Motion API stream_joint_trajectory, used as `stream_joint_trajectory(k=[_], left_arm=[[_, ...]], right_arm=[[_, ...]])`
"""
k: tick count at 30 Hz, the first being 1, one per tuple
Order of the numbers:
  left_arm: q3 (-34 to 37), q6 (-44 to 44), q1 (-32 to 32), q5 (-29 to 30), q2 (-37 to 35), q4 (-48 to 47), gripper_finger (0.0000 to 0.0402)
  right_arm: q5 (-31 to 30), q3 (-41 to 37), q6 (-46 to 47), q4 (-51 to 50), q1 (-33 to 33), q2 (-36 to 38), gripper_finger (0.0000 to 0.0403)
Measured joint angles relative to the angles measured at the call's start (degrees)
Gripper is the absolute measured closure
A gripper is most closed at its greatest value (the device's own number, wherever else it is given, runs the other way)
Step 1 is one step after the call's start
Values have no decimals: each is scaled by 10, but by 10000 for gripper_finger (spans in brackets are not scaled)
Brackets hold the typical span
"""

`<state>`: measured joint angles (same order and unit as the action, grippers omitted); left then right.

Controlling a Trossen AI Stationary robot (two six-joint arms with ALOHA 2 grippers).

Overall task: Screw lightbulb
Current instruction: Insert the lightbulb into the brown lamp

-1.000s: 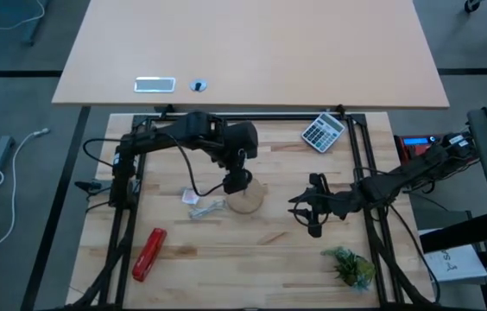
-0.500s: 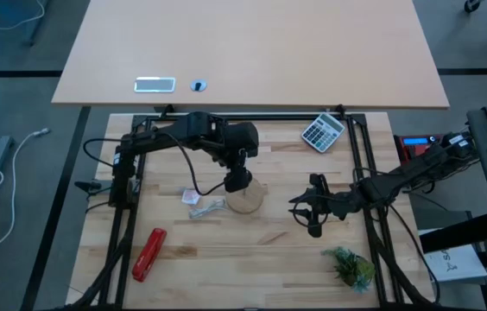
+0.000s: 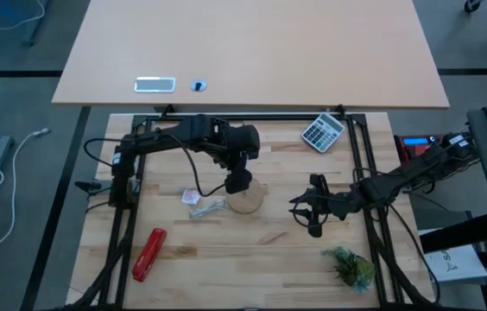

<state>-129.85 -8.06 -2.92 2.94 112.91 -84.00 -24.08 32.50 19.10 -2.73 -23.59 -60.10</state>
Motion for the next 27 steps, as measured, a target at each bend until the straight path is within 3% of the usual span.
stream_joint_trajectory(k=[10,27], left_arm=[[3,0,1,-3,2,21,116],[3,1,1,-2,-1,28,128]], right_arm=[[0,-2,0,0,0,0,259],[0,-8,6,0,0,0,260]])
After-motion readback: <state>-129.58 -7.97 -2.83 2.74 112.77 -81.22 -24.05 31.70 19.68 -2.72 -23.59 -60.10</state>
